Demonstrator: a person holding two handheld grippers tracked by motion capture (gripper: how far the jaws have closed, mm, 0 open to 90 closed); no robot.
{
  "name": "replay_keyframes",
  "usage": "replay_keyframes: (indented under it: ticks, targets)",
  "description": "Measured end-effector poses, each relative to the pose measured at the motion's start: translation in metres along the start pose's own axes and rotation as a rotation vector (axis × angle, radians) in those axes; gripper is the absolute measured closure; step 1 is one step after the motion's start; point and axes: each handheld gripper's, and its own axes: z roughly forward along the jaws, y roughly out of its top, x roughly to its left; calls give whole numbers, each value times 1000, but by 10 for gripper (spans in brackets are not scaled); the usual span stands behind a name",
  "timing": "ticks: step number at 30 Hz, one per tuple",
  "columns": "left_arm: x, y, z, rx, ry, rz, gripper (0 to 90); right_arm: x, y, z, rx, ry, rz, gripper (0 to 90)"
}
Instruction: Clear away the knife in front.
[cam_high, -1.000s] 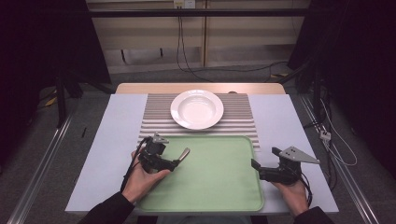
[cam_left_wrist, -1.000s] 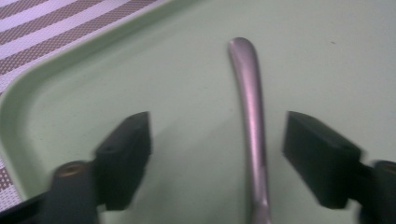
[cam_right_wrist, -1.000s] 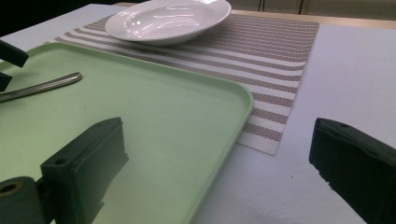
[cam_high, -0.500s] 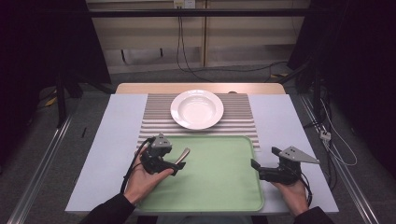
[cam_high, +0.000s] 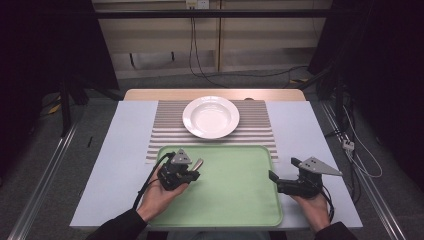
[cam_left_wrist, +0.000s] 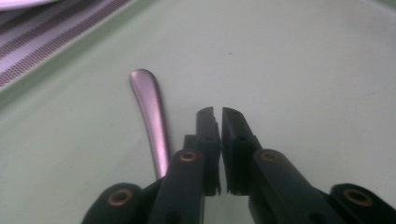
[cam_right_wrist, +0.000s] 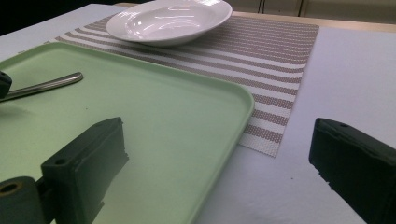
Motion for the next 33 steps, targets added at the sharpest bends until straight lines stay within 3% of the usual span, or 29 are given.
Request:
replay_keyframes:
  ticks: [8, 12, 22, 24, 27, 29, 33]
  targets:
    - [-1, -2, 9, 48, 5, 26, 898, 0, 0, 0, 0, -1, 0, 36]
    - [-1, -3, 13, 70, 39, 25, 900, 0, 0, 0, 0, -2, 0, 37]
    - [2, -3, 11, 84, 69, 32, 900, 0, 0, 0, 1, -1, -1, 37]
    - [2, -3, 12, 78, 85, 48, 900, 0, 0, 0, 2, 0, -3, 37]
    - [4, -2, 11, 81, 78, 46, 900, 0, 0, 0, 3, -1, -1, 37]
    - [4, -2, 11, 86, 105, 37, 900, 0, 0, 0, 3, -1, -3, 37]
    - [7, -2, 10, 86, 97, 25, 900, 0, 0, 0, 3, -1, -2, 37]
